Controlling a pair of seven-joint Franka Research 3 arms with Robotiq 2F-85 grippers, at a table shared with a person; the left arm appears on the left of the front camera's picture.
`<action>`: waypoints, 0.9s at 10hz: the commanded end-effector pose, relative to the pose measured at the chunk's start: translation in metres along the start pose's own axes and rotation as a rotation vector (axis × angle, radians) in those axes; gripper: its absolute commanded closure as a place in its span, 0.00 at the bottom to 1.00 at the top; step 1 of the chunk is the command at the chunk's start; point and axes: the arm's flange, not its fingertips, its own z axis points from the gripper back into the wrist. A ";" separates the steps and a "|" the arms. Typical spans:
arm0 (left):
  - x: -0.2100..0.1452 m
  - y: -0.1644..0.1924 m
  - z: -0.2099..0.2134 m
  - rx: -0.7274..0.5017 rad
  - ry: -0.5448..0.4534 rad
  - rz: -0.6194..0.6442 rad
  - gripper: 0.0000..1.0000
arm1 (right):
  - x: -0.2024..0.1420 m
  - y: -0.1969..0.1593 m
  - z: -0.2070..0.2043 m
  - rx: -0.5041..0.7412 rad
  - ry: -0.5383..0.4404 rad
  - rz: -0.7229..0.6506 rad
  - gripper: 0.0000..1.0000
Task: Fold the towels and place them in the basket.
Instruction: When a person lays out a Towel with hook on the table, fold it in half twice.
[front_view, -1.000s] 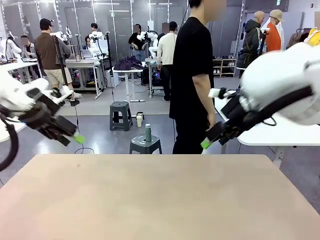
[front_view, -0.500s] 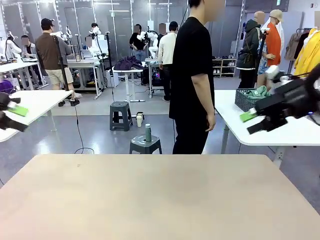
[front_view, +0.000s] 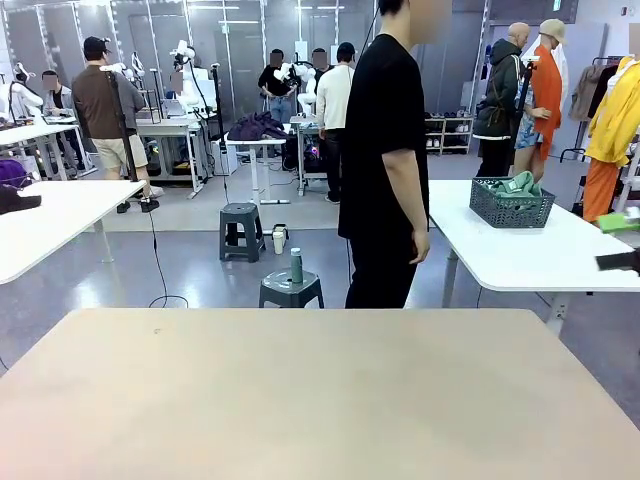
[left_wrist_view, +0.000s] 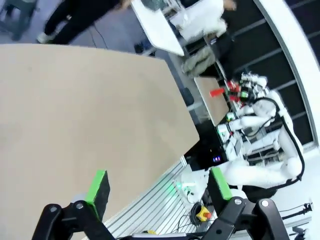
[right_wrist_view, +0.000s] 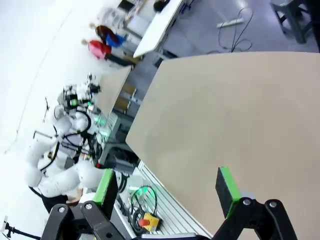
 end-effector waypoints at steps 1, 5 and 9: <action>-0.018 0.002 0.010 0.014 -0.040 0.002 0.00 | -0.017 -0.024 0.021 0.024 -0.117 -0.024 0.00; -0.030 0.011 0.013 0.121 -0.138 0.051 0.00 | -0.029 -0.032 0.028 -0.006 -0.110 -0.014 0.00; -0.030 0.020 0.026 0.047 -0.080 0.076 0.00 | -0.030 -0.036 0.042 -0.015 -0.146 -0.080 0.00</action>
